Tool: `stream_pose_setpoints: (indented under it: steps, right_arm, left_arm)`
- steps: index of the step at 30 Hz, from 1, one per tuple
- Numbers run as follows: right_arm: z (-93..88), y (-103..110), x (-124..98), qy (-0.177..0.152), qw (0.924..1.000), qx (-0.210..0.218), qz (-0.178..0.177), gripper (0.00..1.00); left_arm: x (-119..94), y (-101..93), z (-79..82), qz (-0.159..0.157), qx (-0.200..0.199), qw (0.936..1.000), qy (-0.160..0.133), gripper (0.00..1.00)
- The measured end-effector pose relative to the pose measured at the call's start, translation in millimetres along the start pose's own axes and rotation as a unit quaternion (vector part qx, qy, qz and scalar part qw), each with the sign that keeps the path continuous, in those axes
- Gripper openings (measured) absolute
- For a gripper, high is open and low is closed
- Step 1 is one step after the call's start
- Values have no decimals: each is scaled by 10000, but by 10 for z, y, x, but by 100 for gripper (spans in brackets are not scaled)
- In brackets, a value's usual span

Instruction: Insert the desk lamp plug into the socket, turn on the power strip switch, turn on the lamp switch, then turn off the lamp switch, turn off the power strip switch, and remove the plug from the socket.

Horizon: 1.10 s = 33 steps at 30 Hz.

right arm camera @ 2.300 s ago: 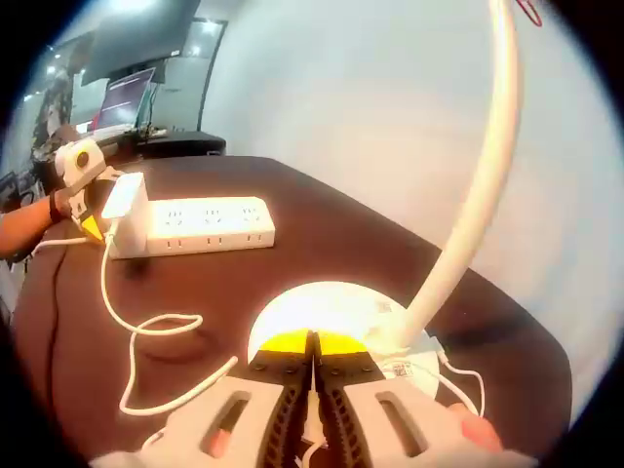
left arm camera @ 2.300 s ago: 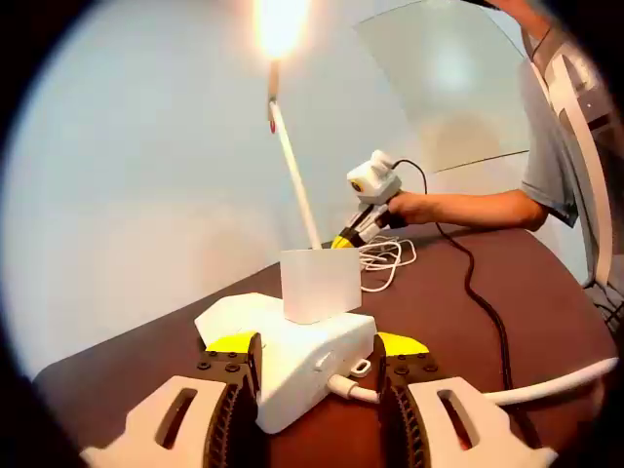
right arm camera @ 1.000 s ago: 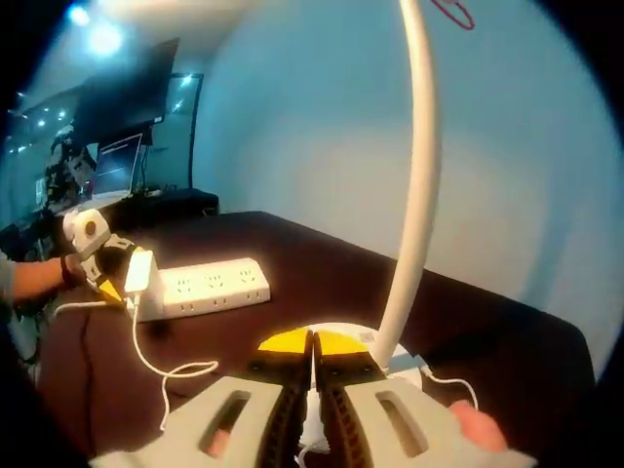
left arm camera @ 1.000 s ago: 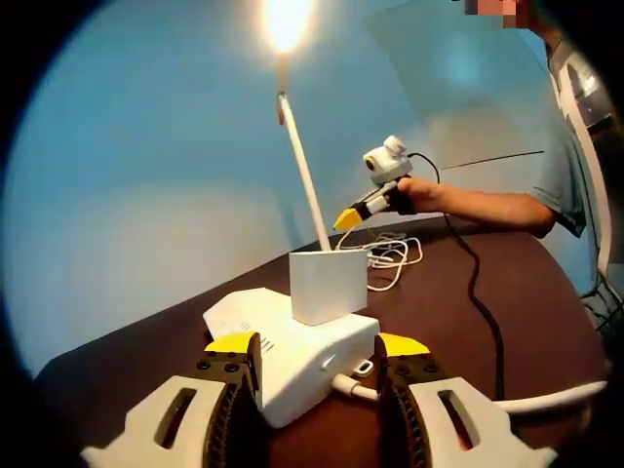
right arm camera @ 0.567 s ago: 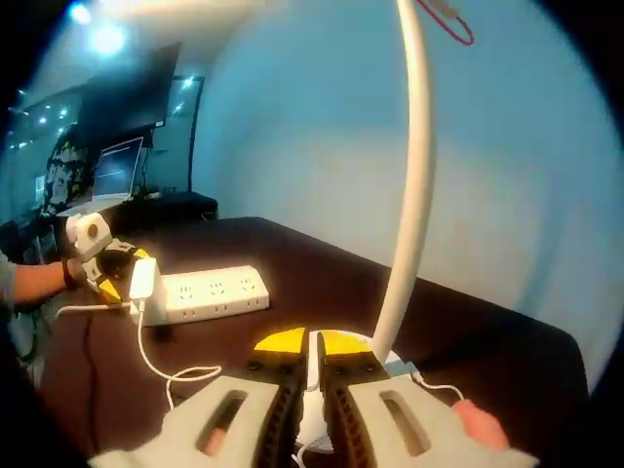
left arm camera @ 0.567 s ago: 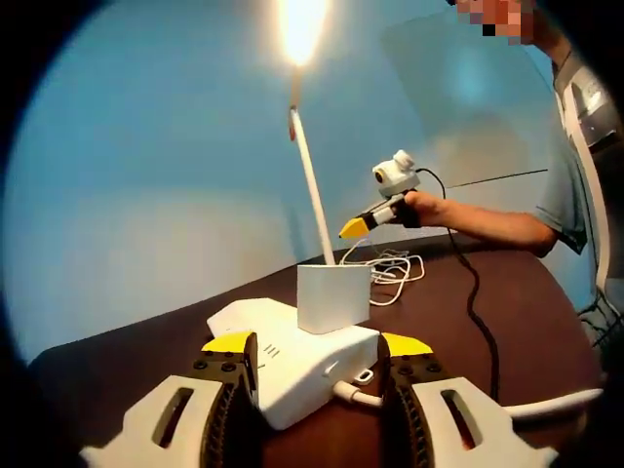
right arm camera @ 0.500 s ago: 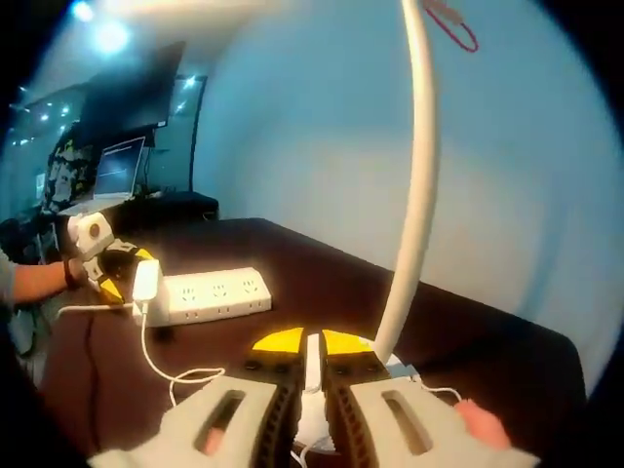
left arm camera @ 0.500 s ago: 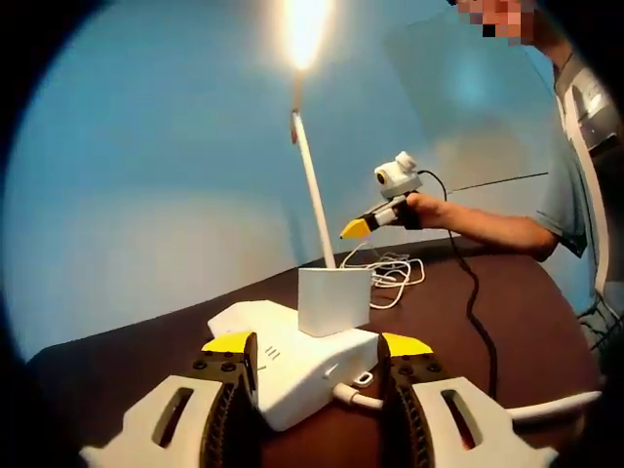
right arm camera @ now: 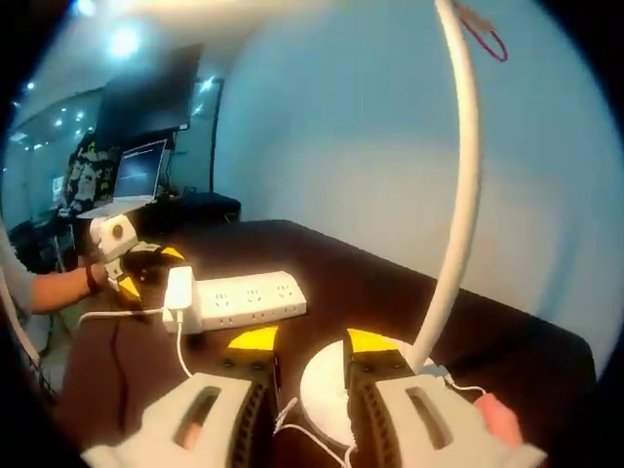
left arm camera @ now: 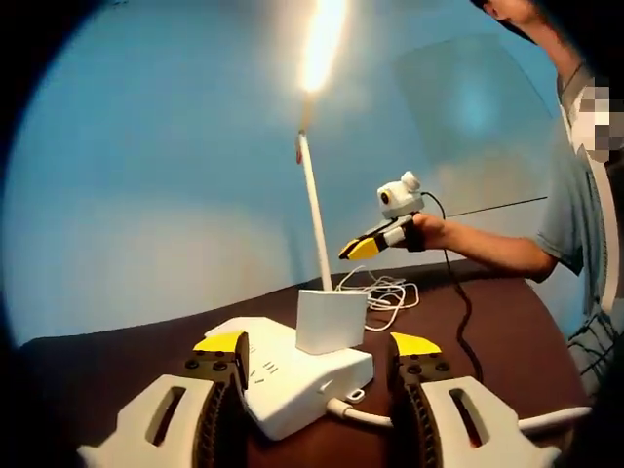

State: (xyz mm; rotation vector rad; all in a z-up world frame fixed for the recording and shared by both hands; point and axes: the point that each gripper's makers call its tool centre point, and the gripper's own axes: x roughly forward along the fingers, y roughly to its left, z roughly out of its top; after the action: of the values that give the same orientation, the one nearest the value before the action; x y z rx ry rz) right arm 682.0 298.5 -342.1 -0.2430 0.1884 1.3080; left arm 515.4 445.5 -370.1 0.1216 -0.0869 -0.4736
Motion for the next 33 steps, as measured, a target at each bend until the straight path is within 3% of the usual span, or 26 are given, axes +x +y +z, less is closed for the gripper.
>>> stream_pose_setpoints:
  steps: [4, 13, 24, 30, 33]
  right_arm:
    - [8, 45, -166, -44, 9999, 92, -95, 36]
    - [217, 177, -422, -344, 9990, 280, -56, 47]
    - [269, 284, -518, -201, 9994, 45, -282, 71]
    - [244, 277, -583, -142, 9987, 13, -484, 86]
    - [210, 297, -616, -85, 9982, -17, -585, 89]
  left_arm:
    - [-27, 37, 64, -9, -128, 9997, -183, 58]
    - [-29, 111, 90, 50, -208, 9992, -338, 70]
    - [-25, 150, 116, 125, -284, 9985, -442, 89]
    - [-34, 156, 83, 154, -385, 9986, -319, 89]
    - [-38, 133, 104, 130, -355, 9986, -362, 89]
